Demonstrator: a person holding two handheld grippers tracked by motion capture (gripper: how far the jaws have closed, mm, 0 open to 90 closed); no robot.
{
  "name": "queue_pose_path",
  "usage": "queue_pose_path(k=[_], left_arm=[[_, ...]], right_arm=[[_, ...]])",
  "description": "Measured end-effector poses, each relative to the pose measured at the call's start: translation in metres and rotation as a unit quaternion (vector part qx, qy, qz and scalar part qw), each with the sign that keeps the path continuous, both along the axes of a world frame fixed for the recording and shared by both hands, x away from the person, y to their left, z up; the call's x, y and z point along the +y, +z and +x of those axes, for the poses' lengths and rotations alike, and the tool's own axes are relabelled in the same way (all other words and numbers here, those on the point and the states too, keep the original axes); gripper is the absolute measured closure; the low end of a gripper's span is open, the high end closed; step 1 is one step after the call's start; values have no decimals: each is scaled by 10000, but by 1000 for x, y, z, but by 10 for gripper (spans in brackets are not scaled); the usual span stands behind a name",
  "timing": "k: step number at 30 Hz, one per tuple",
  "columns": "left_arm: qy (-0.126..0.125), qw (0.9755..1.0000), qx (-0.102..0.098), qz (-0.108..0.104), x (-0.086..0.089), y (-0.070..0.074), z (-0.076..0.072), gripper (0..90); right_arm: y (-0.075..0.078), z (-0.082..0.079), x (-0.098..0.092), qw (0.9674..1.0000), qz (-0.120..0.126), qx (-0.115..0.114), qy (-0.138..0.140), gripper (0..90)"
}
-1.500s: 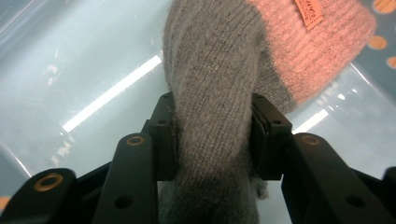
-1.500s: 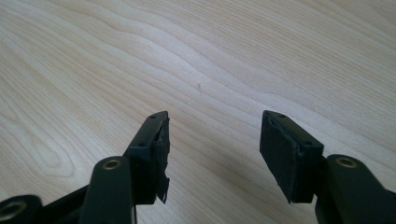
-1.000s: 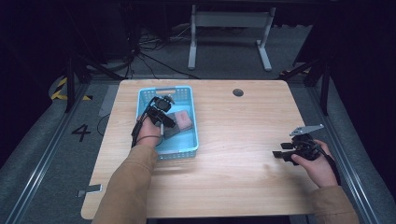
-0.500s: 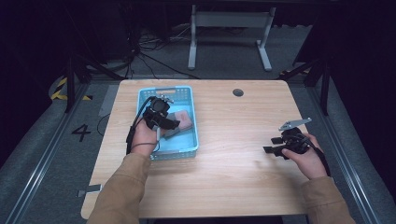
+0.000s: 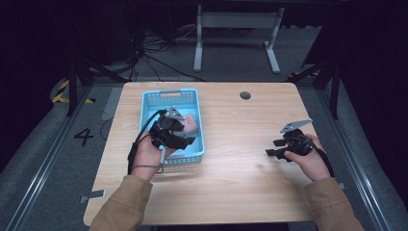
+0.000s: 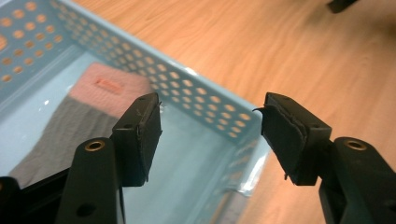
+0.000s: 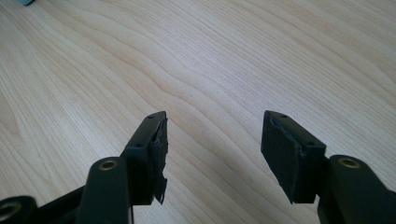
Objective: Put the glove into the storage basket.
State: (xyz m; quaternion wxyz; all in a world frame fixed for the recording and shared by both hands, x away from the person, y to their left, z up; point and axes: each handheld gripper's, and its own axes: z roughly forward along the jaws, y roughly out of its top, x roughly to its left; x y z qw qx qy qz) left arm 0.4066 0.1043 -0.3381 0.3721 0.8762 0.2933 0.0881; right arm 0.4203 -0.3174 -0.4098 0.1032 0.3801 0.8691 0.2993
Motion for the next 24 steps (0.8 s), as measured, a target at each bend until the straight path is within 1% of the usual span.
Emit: queue_pose_path(k=[5, 7, 8, 9, 10, 11, 14, 16, 17, 21, 22, 24], left_arm=[[-300, 9994, -42, -181, -5, 0, -15, 389], [-399, 9989, -30, -241, -6, -1, -20, 387], [-451, 9985, 20, -295, -8, -3, -23, 388], [-503, 9982, 99, -299, -9, -4, -24, 391], [-625, 9975, 173, -275, -10, -6, -27, 395], [-724, 9970, 160, -241, -11, -8, -30, 400], [-791, 9964, 223, -213, -14, -18, -36, 407], [-837, 9962, 249, -46, -17, -23, -38, 406], [-845, 9961, 234, -17, -18, -25, -40, 406], [-973, 9947, 318, -119, -18, -34, -45, 402], [-1031, 9940, 341, -131, -17, -37, -46, 402], [-1193, 9922, 363, -85, -16, -43, -49, 402]], right_arm=[[0, -3, -3, 10000, 37, -25, 7, 420], [-1, -4, -4, 10000, 31, -46, 19, 421], [-1, -5, -5, 10000, 27, -48, 11, 420], [-2, -6, -6, 10000, 15, -58, 28, 420], [-2, -6, -6, 10000, 10, -49, 20, 420], [-2, -7, -7, 10000, 2, -51, 22, 420], [-2, -8, -10, 10000, -3, -48, 12, 421], [-3, -9, -11, 10000, -15, -49, 4, 420], [-3, -10, -12, 10000, -25, -49, 14, 420], [-4, -12, -13, 10000, -27, -65, 34, 421], [-4, -12, -14, 10000, -41, -70, 42, 421], [-5, -12, -15, 10000, -50, 22, 21, 424]])
